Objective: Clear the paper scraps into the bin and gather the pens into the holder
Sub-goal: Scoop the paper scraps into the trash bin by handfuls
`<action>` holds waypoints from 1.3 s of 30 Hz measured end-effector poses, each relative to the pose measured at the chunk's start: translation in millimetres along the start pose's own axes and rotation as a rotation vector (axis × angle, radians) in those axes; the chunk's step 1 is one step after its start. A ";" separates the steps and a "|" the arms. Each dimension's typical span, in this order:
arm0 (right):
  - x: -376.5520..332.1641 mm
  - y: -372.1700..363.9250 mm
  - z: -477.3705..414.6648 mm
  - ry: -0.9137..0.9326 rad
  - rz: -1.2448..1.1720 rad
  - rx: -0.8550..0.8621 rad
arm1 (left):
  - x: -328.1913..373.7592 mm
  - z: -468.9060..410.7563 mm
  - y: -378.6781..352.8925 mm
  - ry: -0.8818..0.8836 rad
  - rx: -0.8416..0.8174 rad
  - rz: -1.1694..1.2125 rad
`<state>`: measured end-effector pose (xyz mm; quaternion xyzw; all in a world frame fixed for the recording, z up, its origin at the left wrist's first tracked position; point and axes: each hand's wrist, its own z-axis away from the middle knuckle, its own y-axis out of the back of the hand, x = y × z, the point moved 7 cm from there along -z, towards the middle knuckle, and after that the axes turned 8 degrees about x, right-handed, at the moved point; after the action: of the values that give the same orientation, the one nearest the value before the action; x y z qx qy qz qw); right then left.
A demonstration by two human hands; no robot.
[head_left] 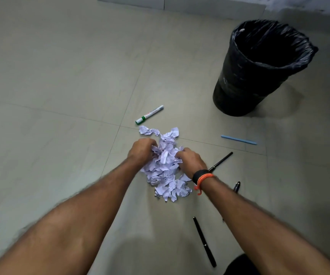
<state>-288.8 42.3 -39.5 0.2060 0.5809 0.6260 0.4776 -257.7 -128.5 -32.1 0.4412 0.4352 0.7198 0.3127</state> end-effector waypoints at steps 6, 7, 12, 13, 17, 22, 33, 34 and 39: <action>6.8 32.5 7.7 -0.052 -0.197 0.079 | 7.9 27.3 26.5 0.087 0.171 0.080; 7.4 38.8 9.4 -0.052 -0.224 0.087 | 10.6 32.0 29.4 0.116 0.190 0.117; 19.3 79.9 18.9 -0.081 -0.431 0.182 | 40.7 51.7 49.3 0.241 0.303 0.423; 24.4 90.2 20.6 -0.088 -0.467 0.212 | 50.1 52.4 52.8 0.249 0.306 0.469; 52.3 155.4 19.4 -0.123 -0.568 0.388 | 99.4 31.0 83.2 0.188 0.333 0.630; 93.3 284.8 -0.6 -0.142 -0.647 0.685 | 199.9 -33.0 155.8 -0.001 0.422 0.670; 173.7 370.2 -86.7 -0.357 -0.432 0.690 | 359.3 -133.2 195.7 -0.171 0.343 0.482; 176.8 367.6 -89.1 -0.373 -0.434 0.682 | 361.5 -135.6 193.9 -0.195 0.335 0.468; 180.1 363.8 -89.2 -0.428 -0.439 0.671 | 349.9 -130.2 178.7 -0.263 0.316 0.389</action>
<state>-574.4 193.6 221.8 0.3460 0.6699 0.2304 0.6152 -532.8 41.8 226.0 0.6494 0.4046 0.6262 0.1498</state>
